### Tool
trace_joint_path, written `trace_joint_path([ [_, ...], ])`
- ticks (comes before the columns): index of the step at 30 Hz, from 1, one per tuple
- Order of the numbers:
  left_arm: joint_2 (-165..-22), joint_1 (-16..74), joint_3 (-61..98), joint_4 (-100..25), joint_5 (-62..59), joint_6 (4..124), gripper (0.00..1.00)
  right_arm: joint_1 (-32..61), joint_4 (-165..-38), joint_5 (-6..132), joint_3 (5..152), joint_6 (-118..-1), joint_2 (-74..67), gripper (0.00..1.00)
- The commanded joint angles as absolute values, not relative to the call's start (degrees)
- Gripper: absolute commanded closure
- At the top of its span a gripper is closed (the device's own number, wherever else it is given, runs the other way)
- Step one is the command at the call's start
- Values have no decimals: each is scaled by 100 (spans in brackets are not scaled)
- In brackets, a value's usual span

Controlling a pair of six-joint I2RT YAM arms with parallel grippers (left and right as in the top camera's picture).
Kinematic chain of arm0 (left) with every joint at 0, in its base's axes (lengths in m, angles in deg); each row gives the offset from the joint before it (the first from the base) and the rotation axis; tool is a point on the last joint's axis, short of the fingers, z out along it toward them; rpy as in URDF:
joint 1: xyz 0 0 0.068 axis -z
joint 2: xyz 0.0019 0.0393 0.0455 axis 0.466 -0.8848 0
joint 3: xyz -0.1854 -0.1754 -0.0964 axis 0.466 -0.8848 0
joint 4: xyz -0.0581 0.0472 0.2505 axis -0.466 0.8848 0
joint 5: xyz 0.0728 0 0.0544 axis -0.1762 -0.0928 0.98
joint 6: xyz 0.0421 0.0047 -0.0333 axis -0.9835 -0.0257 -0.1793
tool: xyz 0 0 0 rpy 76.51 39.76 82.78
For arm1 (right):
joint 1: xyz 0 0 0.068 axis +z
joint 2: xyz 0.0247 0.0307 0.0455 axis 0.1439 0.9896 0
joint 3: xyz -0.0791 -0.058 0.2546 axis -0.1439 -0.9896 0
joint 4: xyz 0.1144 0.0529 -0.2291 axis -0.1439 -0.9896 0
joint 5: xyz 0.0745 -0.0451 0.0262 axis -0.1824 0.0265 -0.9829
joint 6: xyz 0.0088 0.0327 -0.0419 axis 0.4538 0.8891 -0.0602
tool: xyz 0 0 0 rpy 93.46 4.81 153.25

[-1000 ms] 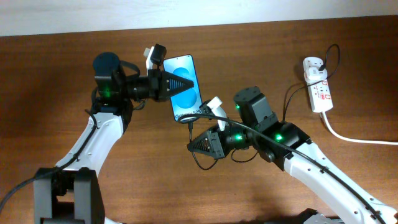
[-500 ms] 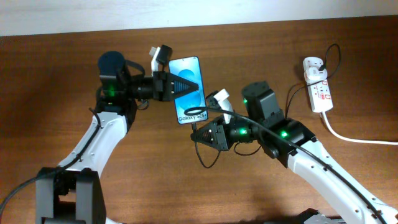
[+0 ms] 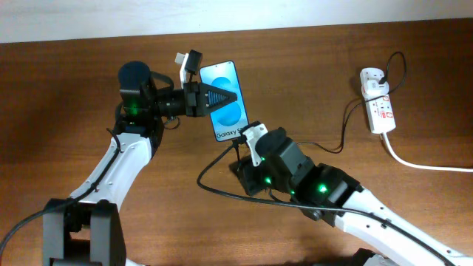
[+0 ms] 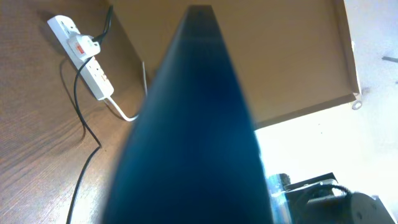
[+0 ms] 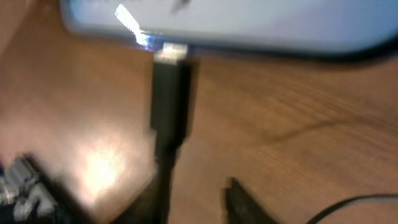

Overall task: Plug charger to phone and switch on socket
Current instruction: 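Push the USB-C connector upward into the phone's charging port, then lower the connected phone onto the table with both grippers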

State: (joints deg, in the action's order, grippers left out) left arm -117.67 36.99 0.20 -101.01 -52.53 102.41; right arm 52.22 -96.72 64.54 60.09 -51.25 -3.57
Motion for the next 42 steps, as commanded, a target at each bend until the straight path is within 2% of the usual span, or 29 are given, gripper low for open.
trace_joint_path([
  [1,-11796,3690,35,-10134,-5312,10147,100,5246,-9200,7164,6092,-5040,-324,82],
  [3,-11796,3727,35,-10134,-5456,10147,100,5246,-8798,7164,6107,-5040,-322,94],
  [8,-11796,4160,33,-10134,-5657,10036,100,5246,-8181,7162,6123,-5040,-322,96],
  [11,-11796,4265,33,-10116,-5705,9981,100,5248,-8332,7160,6300,-5042,-324,96],
  [12,-11796,4261,33,-10114,-5681,9878,100,5248,-8494,7138,6350,-5040,-335,91],
  [14,-11796,4204,33,-10114,-5371,9804,100,5248,-9101,6871,6446,-5040,-459,65],
  [15,-11796,4197,33,-10114,-5198,9806,100,5248,-9259,6771,6459,-5038,-512,57],
  [17,-11796,4197,33,-10110,-4826,9804,100,5248,-9602,6500,6464,-5038,-691,28],
  [18,-11796,4206,33,-10086,-4595,9804,100,5248,-9794,6362,6464,-5038,-873,9],
  [19,-11796,4215,33,-9952,-4396,9773,100,5248,-9958,6362,6464,-5040,-1098,1],
  [23,-11796,4252,33,-8626,-3817,9199,100,5246,-10107,6762,6464,-5086,-2035,2],
  [28,-11870,4280,33,-6945,-3257,7721,100,5246,-10126,7879,6464,-5086,-2953,2],
  [34,-12888,4280,35,-7341,-3205,7577,100,5246,-10352,7912,6461,-5055,-2829,2],
  [42,-13828,4263,44,-8140,-3078,7579,94,5246,-10629,7916,6461,-4909,-2245,2],
])
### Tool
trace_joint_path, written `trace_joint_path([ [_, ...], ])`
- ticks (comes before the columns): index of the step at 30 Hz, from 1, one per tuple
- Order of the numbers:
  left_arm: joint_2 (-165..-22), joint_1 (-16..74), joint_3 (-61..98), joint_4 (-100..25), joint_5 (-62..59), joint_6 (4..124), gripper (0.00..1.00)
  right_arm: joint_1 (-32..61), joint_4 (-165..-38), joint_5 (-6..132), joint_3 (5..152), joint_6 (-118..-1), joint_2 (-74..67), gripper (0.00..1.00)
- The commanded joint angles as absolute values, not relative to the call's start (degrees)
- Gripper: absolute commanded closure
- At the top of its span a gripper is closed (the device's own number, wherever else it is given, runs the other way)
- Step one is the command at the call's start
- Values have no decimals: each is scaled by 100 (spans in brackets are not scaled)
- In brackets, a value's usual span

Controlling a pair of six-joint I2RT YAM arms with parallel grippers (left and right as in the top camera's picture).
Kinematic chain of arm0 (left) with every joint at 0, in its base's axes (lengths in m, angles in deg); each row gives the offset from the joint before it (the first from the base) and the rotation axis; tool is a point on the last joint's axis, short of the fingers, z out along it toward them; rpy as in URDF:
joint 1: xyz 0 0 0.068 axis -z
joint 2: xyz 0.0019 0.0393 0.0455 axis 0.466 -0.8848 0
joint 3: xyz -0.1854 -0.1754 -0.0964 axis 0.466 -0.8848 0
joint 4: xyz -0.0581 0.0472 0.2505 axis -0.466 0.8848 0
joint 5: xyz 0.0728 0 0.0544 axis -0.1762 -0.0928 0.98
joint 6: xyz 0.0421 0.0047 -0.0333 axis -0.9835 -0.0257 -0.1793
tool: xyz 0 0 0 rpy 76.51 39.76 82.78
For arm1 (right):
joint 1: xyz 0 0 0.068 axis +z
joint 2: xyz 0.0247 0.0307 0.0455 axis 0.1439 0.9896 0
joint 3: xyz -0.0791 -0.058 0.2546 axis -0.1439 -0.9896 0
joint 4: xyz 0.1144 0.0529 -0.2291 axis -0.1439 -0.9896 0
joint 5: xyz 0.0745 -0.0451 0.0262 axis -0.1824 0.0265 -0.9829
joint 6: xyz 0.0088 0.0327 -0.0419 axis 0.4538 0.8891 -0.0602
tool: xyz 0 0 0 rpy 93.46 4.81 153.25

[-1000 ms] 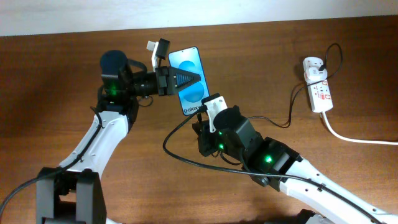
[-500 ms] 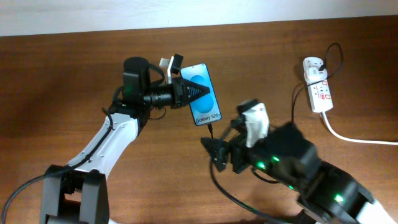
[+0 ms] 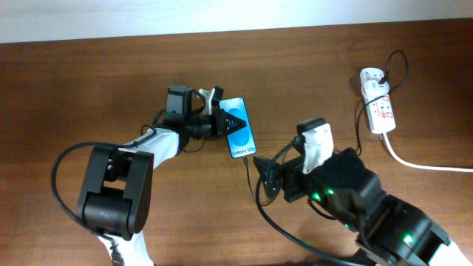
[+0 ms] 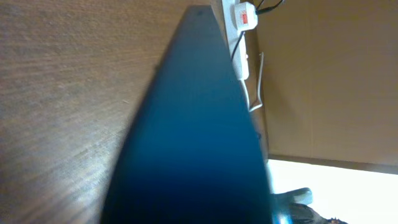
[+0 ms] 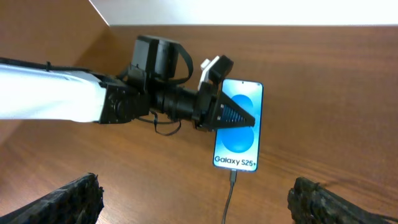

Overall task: Plug charger to phone and switch on socket
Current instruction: 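Lower the connected phone onto the table with both grippers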

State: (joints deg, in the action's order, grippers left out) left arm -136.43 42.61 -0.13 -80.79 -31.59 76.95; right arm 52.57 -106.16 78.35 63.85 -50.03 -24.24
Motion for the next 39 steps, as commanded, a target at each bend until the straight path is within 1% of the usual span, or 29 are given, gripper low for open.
trace_joint_path([
  [1,-13892,4263,44,-8130,-2949,7579,91,5246,-10629,7916,6461,-4907,-2121,2],
  [5,-13953,4269,44,-8062,-2483,7579,82,5246,-10629,7918,6461,-4870,-1854,2],
  [8,-13962,4269,44,-7690,-2114,7577,80,5246,-10614,7918,6461,-4800,-1727,1],
  [10,-13962,4269,44,-7605,-2101,7577,80,5246,-10612,7916,6461,-4800,-1692,1],
  [13,-13983,4269,44,-7408,-2018,7579,75,5246,-10612,7918,6461,-4800,-1673,2],
  [17,-13986,4269,44,-7074,-1760,7579,55,5246,-10612,7920,6461,-4802,-1673,2],
  [22,-13986,4269,44,-6916,-1699,7579,39,5246,-10612,7918,6461,-4800,-1673,2],
  [25,-13986,4269,46,-6460,-1342,7579,36,5246,-10612,7920,6461,-4800,-1673,1],
  [28,-13986,4304,57,-6291,-1336,7579,34,5246,-10612,8012,6461,-4784,-1670,2],
  [30,-13986,4490,219,-6099,-1331,7408,33,5246,-10596,8143,6461,-4714,-1673,2],
  [32,-13986,4678,416,-5767,-951,7028,27,5246,-10590,8198,6461,-4712,-1673,2],
  [33,-13986,4722,549,-5387,-219,6995,26,5246,-10599,8193,6461,-4710,-1673,2],
  [34,-13986,4698,562,-5277,-11,6998,25,5246,-10607,8193,6461,-4710,-1673,1],
  [37,-13986,4551,562,-4809,17,7004,21,5246,-10607,8196,6461,-4712,-1668,2],
  [38,-13986,4549,562,-4698,17,7004,18,5246,-10599,8196,6461,-4712,-1651,2],
  [39,-13986,4549,562,-4580,17,7039,13,5246,-10599,8196,6461,-4712,-1629,2],
])
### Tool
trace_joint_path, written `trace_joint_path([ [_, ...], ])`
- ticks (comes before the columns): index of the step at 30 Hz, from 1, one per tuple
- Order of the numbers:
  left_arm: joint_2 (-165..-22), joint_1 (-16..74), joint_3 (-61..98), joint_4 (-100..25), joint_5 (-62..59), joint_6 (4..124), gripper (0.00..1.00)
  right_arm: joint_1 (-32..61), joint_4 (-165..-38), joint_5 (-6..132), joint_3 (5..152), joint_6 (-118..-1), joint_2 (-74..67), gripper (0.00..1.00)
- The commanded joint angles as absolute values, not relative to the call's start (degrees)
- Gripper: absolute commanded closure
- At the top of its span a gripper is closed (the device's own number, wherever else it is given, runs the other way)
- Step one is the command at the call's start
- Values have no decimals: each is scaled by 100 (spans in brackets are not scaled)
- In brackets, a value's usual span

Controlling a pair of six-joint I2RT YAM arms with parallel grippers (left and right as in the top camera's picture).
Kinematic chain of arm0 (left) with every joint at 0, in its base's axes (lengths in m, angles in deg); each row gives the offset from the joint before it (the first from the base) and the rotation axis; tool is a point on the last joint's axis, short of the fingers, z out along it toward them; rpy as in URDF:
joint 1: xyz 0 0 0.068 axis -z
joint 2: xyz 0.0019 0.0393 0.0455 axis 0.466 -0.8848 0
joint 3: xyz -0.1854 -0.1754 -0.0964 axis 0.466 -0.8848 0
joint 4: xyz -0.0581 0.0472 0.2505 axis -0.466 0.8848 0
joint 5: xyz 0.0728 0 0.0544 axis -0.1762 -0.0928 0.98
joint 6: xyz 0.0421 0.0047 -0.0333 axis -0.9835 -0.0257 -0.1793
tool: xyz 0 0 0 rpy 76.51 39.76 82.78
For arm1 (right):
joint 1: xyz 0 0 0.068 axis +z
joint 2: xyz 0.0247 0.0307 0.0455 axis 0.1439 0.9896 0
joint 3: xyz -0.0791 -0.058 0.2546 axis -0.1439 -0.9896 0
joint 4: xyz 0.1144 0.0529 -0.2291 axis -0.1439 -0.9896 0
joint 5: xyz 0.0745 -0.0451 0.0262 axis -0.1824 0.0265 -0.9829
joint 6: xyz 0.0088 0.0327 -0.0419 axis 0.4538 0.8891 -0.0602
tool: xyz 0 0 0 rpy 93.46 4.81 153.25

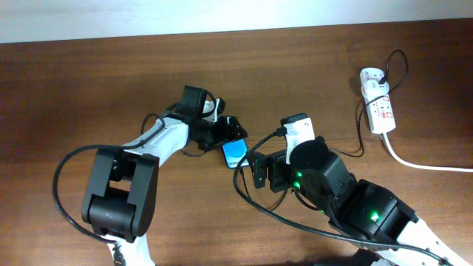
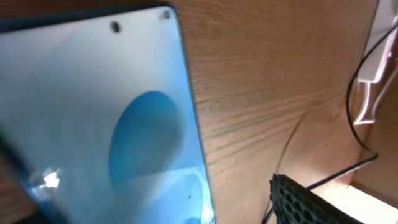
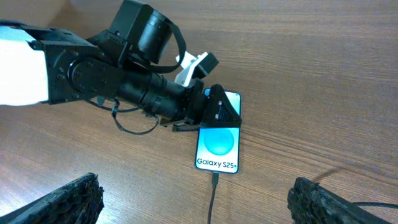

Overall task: Plug charger to phone and switch on socket
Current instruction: 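Lower the connected phone onto the table with both grippers, then release the phone and move the right gripper to the power strip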

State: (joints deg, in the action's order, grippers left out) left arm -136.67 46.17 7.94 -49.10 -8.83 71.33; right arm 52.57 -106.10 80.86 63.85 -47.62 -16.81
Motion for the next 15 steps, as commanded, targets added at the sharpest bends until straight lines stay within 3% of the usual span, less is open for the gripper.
trace_joint_path([
  [1,-13986,4549,562,-4514,17,7068,9,5246,-10614,8196,6461,-4712,-1603,2],
  [5,-13979,4464,577,-4401,170,6886,0,5244,-10618,8242,6461,-4714,-1565,2],
  [9,-13584,3976,665,-3819,894,6869,1,5185,-10854,8263,6461,-4712,-1482,2],
  [15,-11343,3323,665,-3535,2013,6694,1,4090,-10765,9249,6461,-4721,-1480,1],
])
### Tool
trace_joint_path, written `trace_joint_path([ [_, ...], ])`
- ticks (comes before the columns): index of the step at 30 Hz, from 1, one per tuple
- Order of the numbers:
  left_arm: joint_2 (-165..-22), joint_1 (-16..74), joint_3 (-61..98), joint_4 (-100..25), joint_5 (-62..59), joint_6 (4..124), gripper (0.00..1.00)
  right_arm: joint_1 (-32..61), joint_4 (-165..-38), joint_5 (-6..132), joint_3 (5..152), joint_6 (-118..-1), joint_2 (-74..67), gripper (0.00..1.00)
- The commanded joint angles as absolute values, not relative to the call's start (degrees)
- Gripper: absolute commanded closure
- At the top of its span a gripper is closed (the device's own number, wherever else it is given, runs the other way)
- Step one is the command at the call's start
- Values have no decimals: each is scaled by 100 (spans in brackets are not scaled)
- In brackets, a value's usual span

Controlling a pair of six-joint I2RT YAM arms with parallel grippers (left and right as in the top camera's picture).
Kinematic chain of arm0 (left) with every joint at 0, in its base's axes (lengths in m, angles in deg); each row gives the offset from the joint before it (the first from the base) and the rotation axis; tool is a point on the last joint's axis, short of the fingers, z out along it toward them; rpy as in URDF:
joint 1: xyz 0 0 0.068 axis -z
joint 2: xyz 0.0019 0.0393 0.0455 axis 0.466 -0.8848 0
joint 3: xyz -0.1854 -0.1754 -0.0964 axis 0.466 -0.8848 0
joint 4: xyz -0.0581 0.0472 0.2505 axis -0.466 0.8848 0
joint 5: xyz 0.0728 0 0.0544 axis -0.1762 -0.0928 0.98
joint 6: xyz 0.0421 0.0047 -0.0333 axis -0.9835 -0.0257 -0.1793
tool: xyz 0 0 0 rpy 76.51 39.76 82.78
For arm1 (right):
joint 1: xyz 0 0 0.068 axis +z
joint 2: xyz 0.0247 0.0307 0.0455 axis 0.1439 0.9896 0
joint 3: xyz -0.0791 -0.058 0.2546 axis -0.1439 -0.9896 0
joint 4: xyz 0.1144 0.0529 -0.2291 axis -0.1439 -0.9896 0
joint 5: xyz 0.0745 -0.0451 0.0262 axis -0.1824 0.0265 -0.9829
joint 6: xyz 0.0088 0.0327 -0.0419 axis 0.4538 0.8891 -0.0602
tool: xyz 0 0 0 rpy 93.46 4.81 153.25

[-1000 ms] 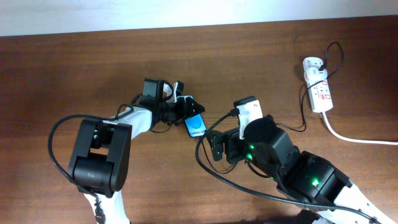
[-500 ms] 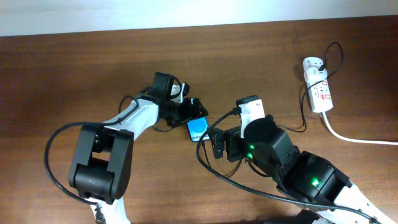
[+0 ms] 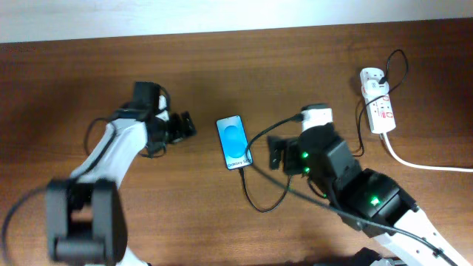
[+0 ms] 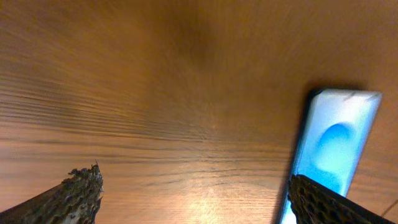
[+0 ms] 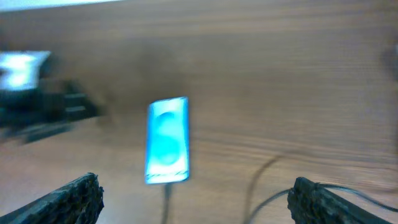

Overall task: Plug charger to phone and switch on socket
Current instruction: 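Release the phone and move the right gripper to the power strip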

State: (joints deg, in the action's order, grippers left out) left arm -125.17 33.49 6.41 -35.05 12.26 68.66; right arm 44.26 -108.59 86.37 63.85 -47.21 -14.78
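The phone [image 3: 233,142] lies flat on the wooden table, screen lit and facing up. A black charger cable [image 3: 259,201] is plugged into its near end and loops off toward the right. My left gripper [image 3: 188,128] stands open to the left of the phone, apart from it; the left wrist view shows the phone [image 4: 333,149] beside its right finger [image 4: 323,202]. My right gripper [image 3: 273,155] is open to the right of the phone. From the right wrist, the phone [image 5: 166,140] appears blurred ahead. The white socket strip [image 3: 378,103] lies at far right.
A white plug [image 3: 372,80] sits in the strip's far end, with the black cable curling around it. A white cord [image 3: 421,164] runs from the strip off the right edge. The table's far edge meets a white wall.
My left gripper has drawn back to the left and is off the phone, which now lies flat on its own. My right gripper has shifted right, away from the phone.
My left gripper held the phone up while my right gripper held the charger plug at its port. Then the cable was in the phone and my right gripper was open and off it. The phone was then low at the table, and now rests there free.
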Motion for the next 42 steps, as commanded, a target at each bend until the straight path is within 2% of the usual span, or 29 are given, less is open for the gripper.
trace_joint_path([
  [1,-10613,3332,663,-3535,2292,6565,1,3814,-10520,9446,6464,-4736,-1495,2],
  [3,-9225,3338,649,-3476,2592,6523,1,3423,-9646,9522,6464,-5353,-1629,2],
  [8,-7094,3338,335,-2941,3202,6436,1,3250,-7792,9903,6464,-6196,-2075,2],
  [12,-5739,3338,-63,-2355,3755,6445,1,3250,-8065,10753,6464,-6253,-2217,0],
  [13,-5411,3338,-116,-2132,3838,6445,1,3213,-8358,11059,6464,-6251,-2188,4],
  [14,-5155,3338,-118,-1962,4002,6445,1,3071,-8599,11076,6464,-6244,-2123,12],
  [16,-4773,3334,-118,-1680,4434,6445,1,2488,-9080,10985,6464,-5685,-1819,45],
  [17,-4675,3334,-118,-1540,4577,6442,1,2092,-9259,10644,6464,-5442,-1605,59],
  [18,-4646,3334,-118,-1358,4622,6442,1,1613,-9331,9999,6464,-5370,-1316,67],
  [19,-4648,3334,-122,-1186,4622,6442,1,1132,-9327,9315,6464,-5353,-991,83],
  [20,-4648,3334,-122,-1017,4620,6442,0,704,-9357,8862,6503,-5119,-663,93],
  [21,-4648,3334,-122,-836,4622,6442,1,466,-9383,8648,6542,-4915,-470,96],
  [24,-4648,3334,-122,-36,4622,6442,1,-529,-9420,7291,6890,-4629,596,96],
  [26,-4648,3334,-122,235,4622,6442,1,-822,-9593,6832,7270,-4625,1228,96],
  [32,-4646,3334,-122,545,4620,6445,1,-1401,-11250,6545,10122,-4415,3960,96],
  [36,-4646,3334,-124,427,4620,6445,1,-1477,-11392,6089,10863,-3993,4850,96],
  [42,-4640,3334,-127,425,4620,6445,1,-1506,-11381,6106,10859,-3816,5232,96],
])
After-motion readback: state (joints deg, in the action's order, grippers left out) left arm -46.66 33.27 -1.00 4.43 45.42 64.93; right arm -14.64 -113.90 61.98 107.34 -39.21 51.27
